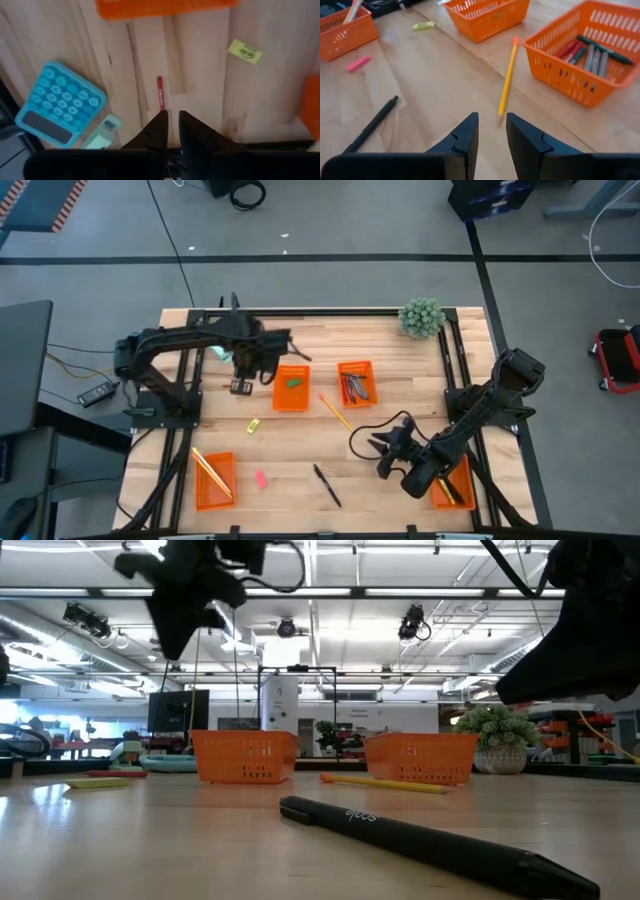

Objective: Sort crayons/erasers/pens/pencils in bins
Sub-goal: Put the red crayon into the top right orange bin

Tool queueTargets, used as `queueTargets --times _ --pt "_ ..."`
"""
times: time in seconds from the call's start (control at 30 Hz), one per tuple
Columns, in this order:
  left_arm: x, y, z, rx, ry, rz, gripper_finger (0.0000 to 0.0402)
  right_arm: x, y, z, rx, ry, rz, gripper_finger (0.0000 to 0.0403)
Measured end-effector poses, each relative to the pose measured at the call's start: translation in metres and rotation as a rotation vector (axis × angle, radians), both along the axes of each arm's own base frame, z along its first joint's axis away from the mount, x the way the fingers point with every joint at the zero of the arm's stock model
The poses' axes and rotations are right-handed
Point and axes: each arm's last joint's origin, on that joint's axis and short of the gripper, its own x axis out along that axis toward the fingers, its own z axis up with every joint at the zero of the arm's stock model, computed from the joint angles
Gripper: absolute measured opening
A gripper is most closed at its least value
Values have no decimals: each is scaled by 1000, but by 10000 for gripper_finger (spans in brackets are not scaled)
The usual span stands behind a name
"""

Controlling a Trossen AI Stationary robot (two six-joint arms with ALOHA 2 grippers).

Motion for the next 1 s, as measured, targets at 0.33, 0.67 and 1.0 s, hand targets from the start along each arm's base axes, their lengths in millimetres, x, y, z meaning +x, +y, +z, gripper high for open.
queueTargets --times 0.33,0.67,1.0 --pt "-66 -8 -44 18 -38 177 41 16 -13 3 -106 18 -1 106" --pt "-77 -1 -94 68 -79 307 87 28 -27 4 -214 87 12 106" --pt "-75 5 -127 87 -71 259 180 34 -36 4 -327 170 45 106"
